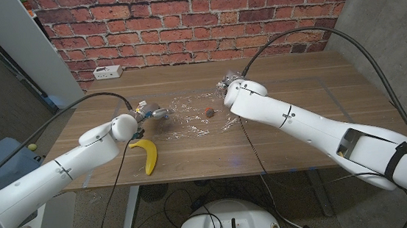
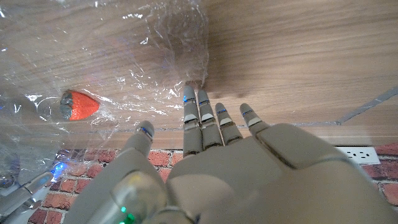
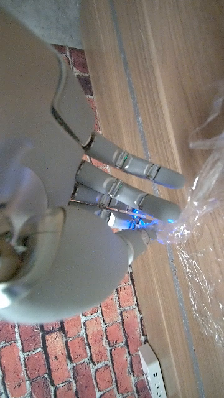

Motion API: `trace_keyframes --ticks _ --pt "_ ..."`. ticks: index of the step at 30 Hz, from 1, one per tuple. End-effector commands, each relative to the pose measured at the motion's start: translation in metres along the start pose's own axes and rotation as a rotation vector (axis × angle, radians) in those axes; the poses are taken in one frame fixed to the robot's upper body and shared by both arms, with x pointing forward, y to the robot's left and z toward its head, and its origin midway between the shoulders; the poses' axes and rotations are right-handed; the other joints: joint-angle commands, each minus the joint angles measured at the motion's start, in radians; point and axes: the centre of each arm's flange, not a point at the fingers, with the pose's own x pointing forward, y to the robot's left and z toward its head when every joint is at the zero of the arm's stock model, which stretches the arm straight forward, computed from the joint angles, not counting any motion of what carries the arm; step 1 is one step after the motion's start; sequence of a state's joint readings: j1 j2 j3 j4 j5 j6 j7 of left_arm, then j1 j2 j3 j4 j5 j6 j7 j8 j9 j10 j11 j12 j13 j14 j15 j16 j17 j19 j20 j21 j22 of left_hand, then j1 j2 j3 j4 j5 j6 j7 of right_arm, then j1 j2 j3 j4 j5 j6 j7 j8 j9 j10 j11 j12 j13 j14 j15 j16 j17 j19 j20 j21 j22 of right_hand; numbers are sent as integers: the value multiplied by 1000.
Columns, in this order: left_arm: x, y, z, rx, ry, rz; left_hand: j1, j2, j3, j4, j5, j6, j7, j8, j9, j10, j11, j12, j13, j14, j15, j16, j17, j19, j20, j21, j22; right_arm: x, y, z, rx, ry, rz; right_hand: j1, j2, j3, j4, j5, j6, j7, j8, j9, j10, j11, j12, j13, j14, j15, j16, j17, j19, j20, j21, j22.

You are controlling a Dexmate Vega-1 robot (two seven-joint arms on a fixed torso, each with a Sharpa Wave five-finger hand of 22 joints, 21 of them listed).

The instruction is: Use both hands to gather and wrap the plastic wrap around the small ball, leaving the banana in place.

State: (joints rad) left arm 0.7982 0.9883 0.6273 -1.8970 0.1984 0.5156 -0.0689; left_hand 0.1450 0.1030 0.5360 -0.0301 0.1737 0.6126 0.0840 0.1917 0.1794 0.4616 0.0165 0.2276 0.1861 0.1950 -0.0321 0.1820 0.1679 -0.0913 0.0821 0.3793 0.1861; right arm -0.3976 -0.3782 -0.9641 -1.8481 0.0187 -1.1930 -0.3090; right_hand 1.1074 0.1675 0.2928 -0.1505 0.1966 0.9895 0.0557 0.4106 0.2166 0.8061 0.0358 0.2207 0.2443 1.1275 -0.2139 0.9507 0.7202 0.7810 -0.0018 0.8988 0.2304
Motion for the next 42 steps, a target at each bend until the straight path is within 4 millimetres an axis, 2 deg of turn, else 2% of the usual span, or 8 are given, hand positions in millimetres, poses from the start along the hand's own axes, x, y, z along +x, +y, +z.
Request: trace_keyframes --ticks 1,3,14,20,24,29,34,42 --pt "-1 -2 -4 -10 0 2 -6 -5 2 2 6 -5 1 -2 1 -4 1 -1 3 -3 -12 -3 1 0 7 -2 3 4 1 12 218 -101 147 20 -1 2 -6 5 6 12 10 6 10 3 -4 2 13 0 12 4 9 -2 13 4" --pt "-1 -2 -5 -13 0 2 -6 -5 2 2 6 -5 2 -2 1 -3 0 -1 3 -4 -12 -3 1 0 5 -3 3 5 2 12 258 -121 157 23 -1 3 -7 6 6 13 11 8 13 11 -4 2 14 -1 14 5 9 -3 17 4" --pt "-1 -3 -9 -22 1 5 -9 -7 1 3 6 -7 1 -3 1 -4 1 -4 3 -4 -13 -3 1 1 6 -6 3 12 11 17 450 -204 213 31 -4 3 -7 6 5 17 13 13 14 14 -10 2 19 1 22 4 12 -10 35 5" --pt "-1 -3 -11 -27 3 4 -11 -8 1 2 6 -7 2 -3 1 -4 -5 -5 3 -4 -13 -3 1 2 7 -7 3 16 18 19 487 -204 254 40 -13 -2 -9 5 -3 18 11 15 7 18 -18 2 52 -1 61 29 30 -17 64 7" --pt "-1 -3 -12 -28 3 4 -12 -9 1 2 7 -8 1 -3 1 -3 -4 -6 4 -5 -13 -3 1 4 7 -8 3 19 23 21 515 -204 277 43 -11 -3 -7 5 -7 19 9 15 -1 13 -23 2 56 -1 66 26 36 -32 78 7" --pt "-2 -3 -12 -34 1 5 -13 -10 1 2 7 -9 0 -4 1 0 4 -6 4 -6 -12 -4 1 4 7 -9 3 24 29 23 500 -189 298 43 -7 -4 -2 5 -14 18 6 17 -16 14 -30 2 51 1 65 20 33 -34 91 8" --pt "-3 -3 -13 -36 0 9 -14 -10 1 2 7 -9 1 -4 1 -4 -4 -8 4 -6 -13 -3 1 5 8 -11 3 27 38 24 505 -177 315 41 -2 -4 2 5 -15 17 5 17 -19 15 -31 1 49 1 61 12 33 -36 100 8" --pt "-6 -2 -13 -38 5 10 -16 -11 1 2 8 -11 0 -4 1 -5 1 -10 4 -7 -12 -4 1 7 8 -13 3 34 50 25 574 -179 341 38 6 -2 9 6 -18 17 4 16 -23 14 -32 0 50 0 48 -8 34 -40 112 6"
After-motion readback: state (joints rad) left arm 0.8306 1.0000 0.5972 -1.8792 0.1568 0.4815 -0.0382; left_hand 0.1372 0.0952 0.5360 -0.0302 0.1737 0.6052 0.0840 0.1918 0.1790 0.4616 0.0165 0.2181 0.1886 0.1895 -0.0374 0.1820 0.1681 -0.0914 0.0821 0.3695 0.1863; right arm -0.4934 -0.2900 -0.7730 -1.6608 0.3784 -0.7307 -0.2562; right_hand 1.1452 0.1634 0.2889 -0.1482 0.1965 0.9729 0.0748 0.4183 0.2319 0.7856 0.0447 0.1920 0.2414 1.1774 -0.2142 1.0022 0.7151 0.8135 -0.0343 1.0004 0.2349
